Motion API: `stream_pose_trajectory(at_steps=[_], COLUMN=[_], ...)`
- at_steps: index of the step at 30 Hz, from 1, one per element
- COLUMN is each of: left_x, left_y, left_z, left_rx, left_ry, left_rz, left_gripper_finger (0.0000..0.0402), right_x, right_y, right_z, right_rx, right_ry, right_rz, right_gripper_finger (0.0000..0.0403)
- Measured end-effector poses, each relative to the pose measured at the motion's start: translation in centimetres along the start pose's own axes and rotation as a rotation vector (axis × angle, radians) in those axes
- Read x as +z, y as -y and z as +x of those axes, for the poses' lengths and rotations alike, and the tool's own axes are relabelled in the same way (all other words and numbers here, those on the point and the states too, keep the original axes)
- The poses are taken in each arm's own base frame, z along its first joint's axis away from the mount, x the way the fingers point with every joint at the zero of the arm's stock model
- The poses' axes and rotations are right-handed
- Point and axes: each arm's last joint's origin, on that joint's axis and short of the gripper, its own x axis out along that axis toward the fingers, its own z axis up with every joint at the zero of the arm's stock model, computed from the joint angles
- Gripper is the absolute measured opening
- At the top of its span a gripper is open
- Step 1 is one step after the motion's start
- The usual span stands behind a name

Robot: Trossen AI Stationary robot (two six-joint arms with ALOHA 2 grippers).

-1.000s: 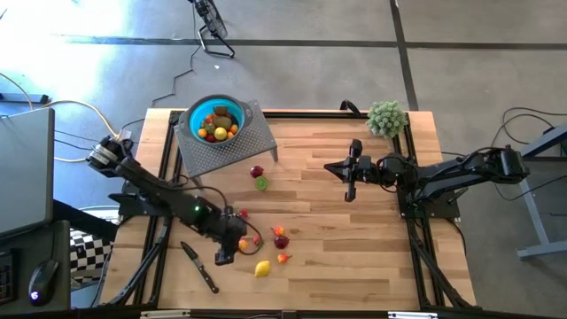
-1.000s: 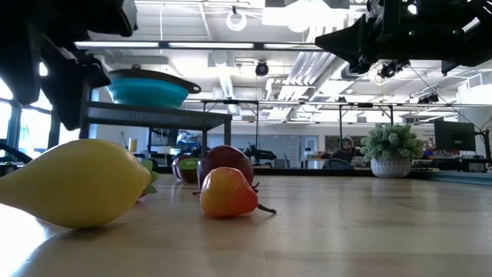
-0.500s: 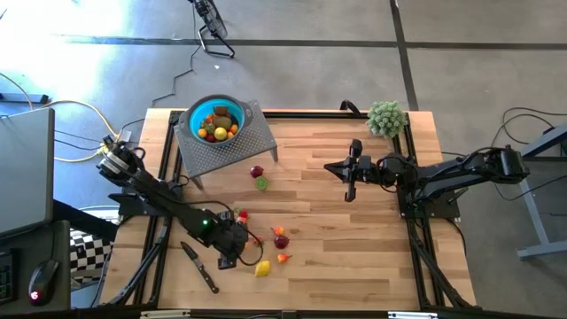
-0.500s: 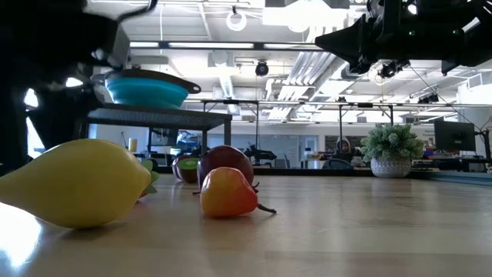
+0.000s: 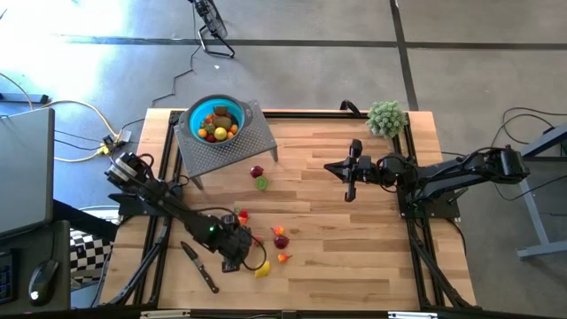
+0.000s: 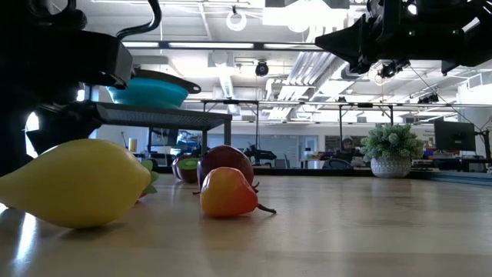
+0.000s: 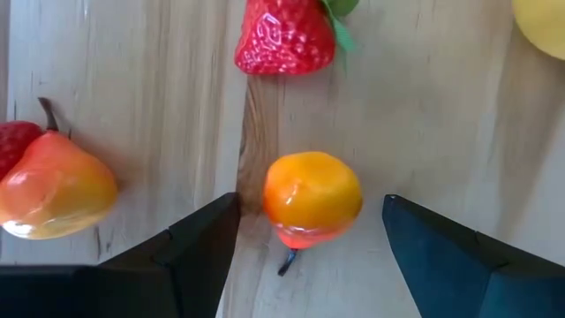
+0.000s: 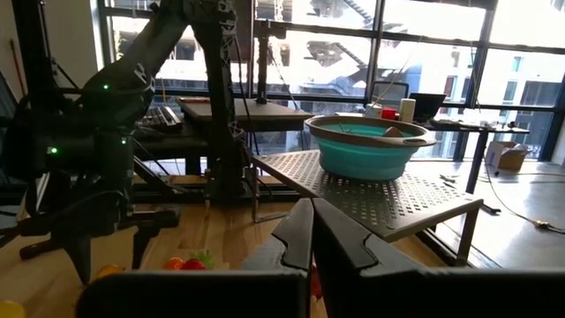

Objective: Pick & Place Fruit
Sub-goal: Put the orange pear into the blue strainer bowl on the shelf

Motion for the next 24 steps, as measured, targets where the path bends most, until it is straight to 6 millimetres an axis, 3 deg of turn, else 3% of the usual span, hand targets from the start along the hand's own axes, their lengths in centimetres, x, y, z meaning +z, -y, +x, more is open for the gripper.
stream_pose_trajectory(at_steps=[17,24], left_x=[-0.05,-0.06], left_y=[0.00,-0.04], left_z=[0.32,0.35], left_rx=[0.009,0.013], left_ry=[0.000,0.002], left_rz=[0.000,-0.002], left_gripper_finger=[0.0277,0.0240], right_x=[0.00,0.00], right_y=[-0.01,-0.01], right_z=[0.00,0.00], right_rx=[0.002,0.002], right_ry=[0.000,0.000], right_rz=[0.000,0.000], right_gripper_finger=[0.0002,0.0002])
